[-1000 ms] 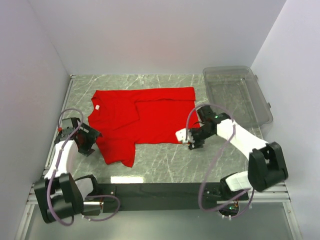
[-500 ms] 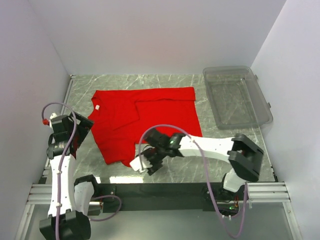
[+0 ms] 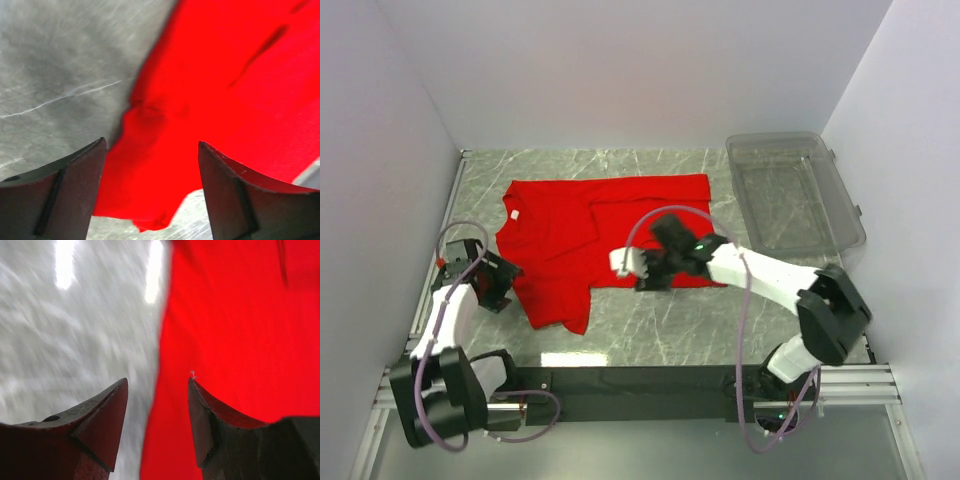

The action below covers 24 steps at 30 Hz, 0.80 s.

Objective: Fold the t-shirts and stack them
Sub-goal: Fold the tshirt

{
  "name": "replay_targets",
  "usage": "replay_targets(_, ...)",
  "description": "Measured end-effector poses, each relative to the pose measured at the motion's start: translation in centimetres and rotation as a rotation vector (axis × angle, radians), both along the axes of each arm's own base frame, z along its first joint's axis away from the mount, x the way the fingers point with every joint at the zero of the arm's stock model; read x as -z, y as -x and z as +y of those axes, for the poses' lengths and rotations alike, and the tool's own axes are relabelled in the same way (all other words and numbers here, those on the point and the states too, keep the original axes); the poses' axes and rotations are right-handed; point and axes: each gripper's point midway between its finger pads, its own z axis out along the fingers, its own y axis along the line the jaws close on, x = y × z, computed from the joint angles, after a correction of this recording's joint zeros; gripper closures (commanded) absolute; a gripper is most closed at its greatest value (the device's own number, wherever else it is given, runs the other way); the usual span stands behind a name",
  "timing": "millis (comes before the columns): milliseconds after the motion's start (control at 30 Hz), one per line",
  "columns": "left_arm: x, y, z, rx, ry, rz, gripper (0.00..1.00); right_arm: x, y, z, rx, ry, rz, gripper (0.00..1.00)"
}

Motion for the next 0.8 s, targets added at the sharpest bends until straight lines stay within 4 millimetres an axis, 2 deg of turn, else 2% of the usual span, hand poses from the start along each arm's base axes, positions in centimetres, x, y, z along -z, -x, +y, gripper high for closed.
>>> replay_targets(33, 1.0, 0.3, -0.2, 0.004, 0.016, 0.035, 0.24, -0.2, -0.9, -1.7, 0.045, 0.006, -0.004, 0.42)
replay_targets(133, 2.5, 0.5, -0.5, 0.012, 0.041, 0.076, 0.31, -0.2, -2.7, -6.4, 0.169, 0.029, -0.005, 0.42)
replay_targets(300, 3.7, -0.2, -0.4, 0.018, 0.050, 0.096, 0.36, 1.9, -3.8, -12.2, 0.327, 0.080, 0.035, 0.43)
replay_targets(400, 4.0, -0.4, -0.2, 0.021, 0.043, 0.098, 0.39, 2.8, -4.3, -14.5, 0.396, 0.100, 0.058, 0.43)
replay_targets(500, 4.2, -0.6, -0.1, 0.026, 0.036, 0.101, 0.50, 2.8, -5.1, -15.9, 0.447, 0.097, 0.060, 0.43)
replay_targets(700, 4.6, -1.1, 0.3, 0.027, 0.021, 0.113, 0.62, 2.4, -5.8, -17.1, 0.491, 0.077, 0.061, 0.43)
replay_targets(733, 4.6, -1.2, 0.4, 0.028, 0.017, 0.114, 0.69, 2.4, -5.9, -17.2, 0.495, 0.074, 0.061, 0.43)
replay_targets(800, 4.7, -1.2, 0.6, 0.029, 0.002, 0.120, 0.75, 2.3, -6.0, -17.5, 0.503, 0.071, 0.060, 0.43)
